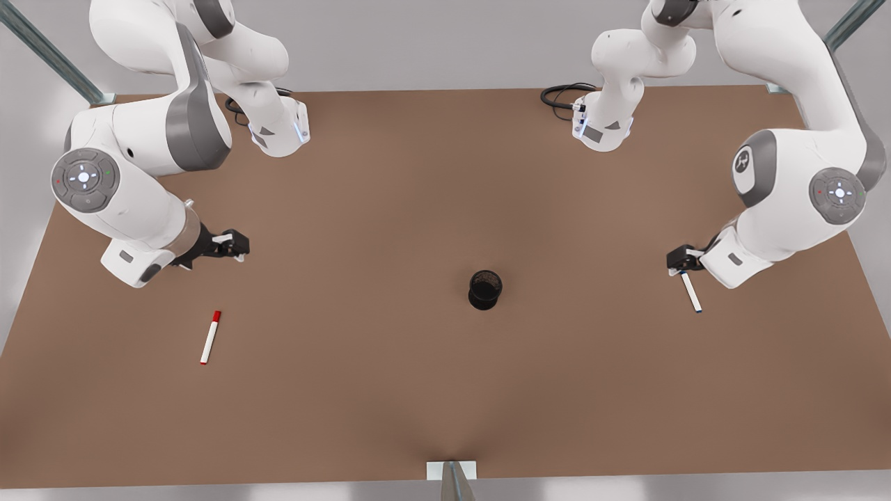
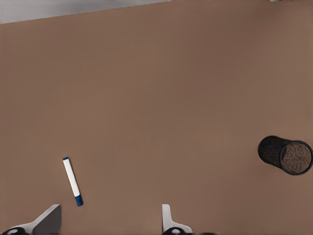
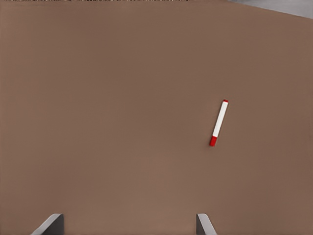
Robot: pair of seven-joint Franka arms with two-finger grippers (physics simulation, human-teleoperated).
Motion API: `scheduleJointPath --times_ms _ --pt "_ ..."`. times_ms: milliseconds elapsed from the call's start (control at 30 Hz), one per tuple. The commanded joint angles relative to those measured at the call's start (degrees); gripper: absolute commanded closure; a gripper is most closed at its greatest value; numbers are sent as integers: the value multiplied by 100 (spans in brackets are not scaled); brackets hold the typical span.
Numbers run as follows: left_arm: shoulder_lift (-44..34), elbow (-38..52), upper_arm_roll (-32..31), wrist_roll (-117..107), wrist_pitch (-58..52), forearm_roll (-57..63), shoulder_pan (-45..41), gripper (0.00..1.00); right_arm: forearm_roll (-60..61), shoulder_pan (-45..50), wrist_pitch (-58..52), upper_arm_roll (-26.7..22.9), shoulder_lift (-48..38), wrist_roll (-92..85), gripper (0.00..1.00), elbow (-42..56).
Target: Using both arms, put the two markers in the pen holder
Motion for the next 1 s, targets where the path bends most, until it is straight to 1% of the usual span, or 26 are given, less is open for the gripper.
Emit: scheduleJointPath --times_ms 0,67,100,167,200,233,300,400,433,467,500,533,567,600,667,767,867,933,967 --pt "20 -7 0 58 417 0 9 0 0 0 83 2 -9 186 0 3" --pt "108 -217 61 49 680 -18 176 0 0 0 83 2 -9 178 0 3" --pt "240 -629 377 -144 1337 -9 220 0 0 0 83 2 -9 151 0 3" --pt "327 -1421 650 -118 2516 -245 395 0 0 0 83 -7 -9 160 0 3" --pt "521 -1466 835 83 2658 -668 492 0 0 9 83 2 -9 169 0 3" --pt "644 -1483 862 602 2807 -712 677 0 0 9 83 2 -9 169 0 3" --pt "741 -1967 897 1129 3607 -774 747 0 0 9 83 2 -9 160 0 3" --pt "1145 -1993 1099 1991 3766 -1644 905 0 0 0 83 2 0 160 0 -6" --pt "1233 -1993 1160 2000 3827 -1644 914 0 0 0 83 2 0 160 0 -6" --pt "1373 -1993 1204 2009 3976 -1644 914 5 -9 0 92 2 9 160 0 -15" --pt "1470 -1993 1204 2009 4099 -1644 949 19 0 0 153 2 70 186 0 -32" --pt "1558 -1993 1204 2009 4170 -1644 958 27 -9 0 320 2 193 230 0 -32" --pt "1664 -1993 1204 2009 4258 -1644 958 31 0 0 557 2 474 239 0 -24" --pt "1769 -1993 1213 2018 4346 -1635 958 31 0 -9 1005 11 861 230 0 -24" --pt "1857 -1984 1231 2018 4390 -1608 958 33 0 17 1550 46 1353 178 0 -32" --pt "1927 -1993 1248 2009 4390 -1600 949 36 -44 0 2253 37 1749 169 0 -138" --pt "1927 -2283 1248 1956 4381 -1600 914 36 -325 -562 2544 2 1978 -120 0 -235" --pt "1927 -2493 1257 1956 4390 -1591 897 36 -307 -887 2720 -7 2162 -498 0 -235" --pt "1919 -2634 1257 1956 4486 -1591 862 36 -334 -923 2728 -24 2302 -596 0 -200"
